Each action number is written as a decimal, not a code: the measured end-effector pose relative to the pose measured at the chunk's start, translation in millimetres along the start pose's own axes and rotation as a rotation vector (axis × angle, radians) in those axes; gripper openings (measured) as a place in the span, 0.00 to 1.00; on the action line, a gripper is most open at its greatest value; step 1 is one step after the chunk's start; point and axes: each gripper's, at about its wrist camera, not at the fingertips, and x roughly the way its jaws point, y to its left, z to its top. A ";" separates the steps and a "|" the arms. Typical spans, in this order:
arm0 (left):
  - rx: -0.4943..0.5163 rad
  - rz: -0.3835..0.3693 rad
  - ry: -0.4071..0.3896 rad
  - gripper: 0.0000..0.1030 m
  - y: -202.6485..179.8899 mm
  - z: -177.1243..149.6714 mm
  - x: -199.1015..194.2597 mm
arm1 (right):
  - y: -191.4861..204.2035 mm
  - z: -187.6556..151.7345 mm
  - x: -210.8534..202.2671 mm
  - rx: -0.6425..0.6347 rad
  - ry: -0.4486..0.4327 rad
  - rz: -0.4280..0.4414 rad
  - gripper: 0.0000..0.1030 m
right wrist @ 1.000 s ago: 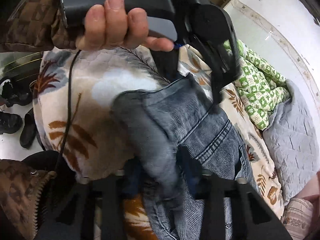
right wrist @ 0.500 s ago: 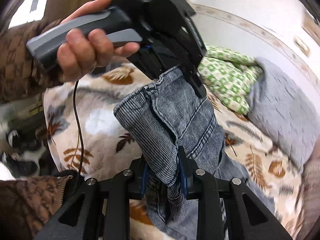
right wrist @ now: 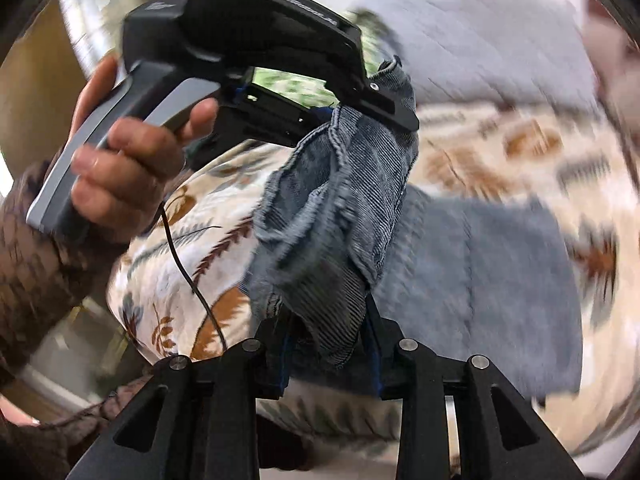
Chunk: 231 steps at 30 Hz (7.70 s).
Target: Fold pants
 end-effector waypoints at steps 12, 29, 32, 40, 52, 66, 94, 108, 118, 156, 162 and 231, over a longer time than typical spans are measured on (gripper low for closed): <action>0.009 0.199 0.150 0.23 -19.0 12.0 97.1 | -93.1 -36.0 -0.2 0.329 0.019 0.164 0.41; 0.077 0.195 0.059 0.41 -31.9 10.0 28.2 | -131.0 -42.2 -30.4 0.434 -0.023 0.193 0.60; 0.080 0.209 0.046 0.45 -24.2 14.5 17.6 | -135.8 -43.0 -37.0 0.452 -0.031 0.180 0.61; 0.311 0.295 0.230 0.54 -40.7 34.3 43.9 | -136.4 -41.9 -20.8 0.484 -0.012 0.208 0.67; 0.592 0.356 0.452 0.59 -37.4 40.6 101.4 | -142.8 -41.7 4.4 0.574 -0.015 0.362 0.67; 0.582 0.299 0.218 0.16 -52.6 14.8 52.0 | -150.3 -28.2 -2.0 0.693 -0.024 0.437 0.17; 0.187 0.317 -0.063 0.54 -53.7 22.3 28.3 | -240.8 -7.0 -53.5 0.708 -0.201 0.267 0.46; -0.184 0.159 -0.096 0.55 49.0 -49.5 11.1 | -228.0 59.1 32.0 0.437 -0.002 0.190 0.00; -0.219 0.218 -0.156 0.58 57.5 -59.6 31.4 | -249.6 69.9 15.2 0.423 0.022 0.164 0.13; -0.204 0.190 -0.172 0.88 23.7 -131.0 16.2 | -232.0 22.4 -15.5 0.394 0.151 0.175 0.52; -0.234 0.234 -0.125 0.78 17.9 -144.8 39.0 | -215.9 19.8 -13.5 0.361 0.158 0.189 0.16; -0.259 0.173 -0.137 0.83 53.5 -118.1 18.6 | -222.1 36.8 13.9 0.320 0.196 0.088 0.45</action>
